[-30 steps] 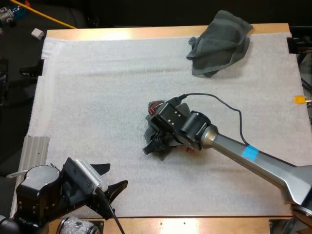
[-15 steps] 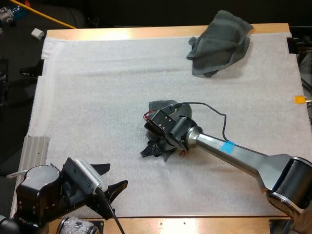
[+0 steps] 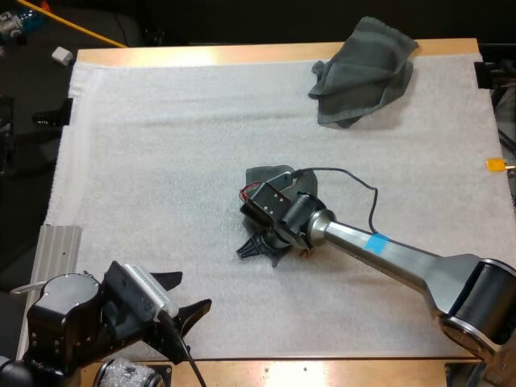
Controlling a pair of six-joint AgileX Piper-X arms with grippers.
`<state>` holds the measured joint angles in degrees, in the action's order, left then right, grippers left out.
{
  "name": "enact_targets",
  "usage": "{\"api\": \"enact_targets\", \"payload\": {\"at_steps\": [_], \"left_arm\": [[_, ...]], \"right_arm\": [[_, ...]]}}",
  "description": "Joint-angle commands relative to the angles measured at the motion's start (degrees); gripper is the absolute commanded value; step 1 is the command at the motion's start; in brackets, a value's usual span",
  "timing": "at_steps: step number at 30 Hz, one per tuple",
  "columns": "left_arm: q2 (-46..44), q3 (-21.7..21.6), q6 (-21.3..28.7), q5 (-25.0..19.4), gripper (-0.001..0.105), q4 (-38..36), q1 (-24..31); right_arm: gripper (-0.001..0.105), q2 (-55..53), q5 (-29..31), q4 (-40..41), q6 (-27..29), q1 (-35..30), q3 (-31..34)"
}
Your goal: Pick towel from pile, fold and stack
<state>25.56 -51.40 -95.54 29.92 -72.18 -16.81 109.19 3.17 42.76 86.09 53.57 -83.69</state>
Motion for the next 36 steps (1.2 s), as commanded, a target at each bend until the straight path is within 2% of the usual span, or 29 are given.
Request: {"api": "enact_targets", "payload": {"at_steps": [1,9,12,17,21,22,24,27,29,32,36], "left_arm": [[-0.3,-0.1,-0.2,0.4,0.060,-0.4,-0.3],[0.0,-0.2,-0.1,0.3,0.060,-0.6,-0.4],[-0.1,-0.3,-0.1,0.2,0.060,-0.8,-0.2],[-0.1,-0.3,-0.2,0.3,0.060,-0.8,-0.3],[-0.1,-0.3,-0.1,0.2,0.060,-0.9,-0.2],[0.0,-0.3,-0.1,0.2,0.060,-1.0,-0.3],[0.0,-0.3,-0.1,0.3,0.060,-0.9,-0.3],[0.1,-0.3,-0.2,0.3,0.060,-1.1,-0.3],[0.1,-0.2,-0.3,0.3,0.060,-1.1,-0.3],[0.1,-0.2,-0.3,0.3,0.060,-1.1,-0.2],[-0.1,-0.3,-0.2,0.4,0.060,-1.3,-0.2]], "right_arm": [[0.000,-0.7,1.1,1.8,0.2,-0.3,-0.1],[0.000,-8.6,4.7,5.6,5.6,-0.2,-3.6],[0.000,-7.3,4.2,4.2,3.5,0.1,-2.5],[0.000,-8.9,4.7,3.8,3.8,0.1,-3.1],[0.001,-8.2,2.7,1.5,2.8,0.2,-2.6],[0.002,-7.8,1.9,0.6,2.5,0.3,-2.6],[0.015,-7.4,0.8,-0.2,2.0,0.2,-2.6],[0.041,-6.1,-0.8,-1.0,1.4,0.4,-2.5],[0.053,-5.1,-1.4,-1.2,1.3,0.4,-2.4],[0.055,-2.9,-1.9,-0.8,0.6,0.4,-2.2],[0.049,-1.1,-1.7,-1.5,0.4,0.1,-2.7]]}}
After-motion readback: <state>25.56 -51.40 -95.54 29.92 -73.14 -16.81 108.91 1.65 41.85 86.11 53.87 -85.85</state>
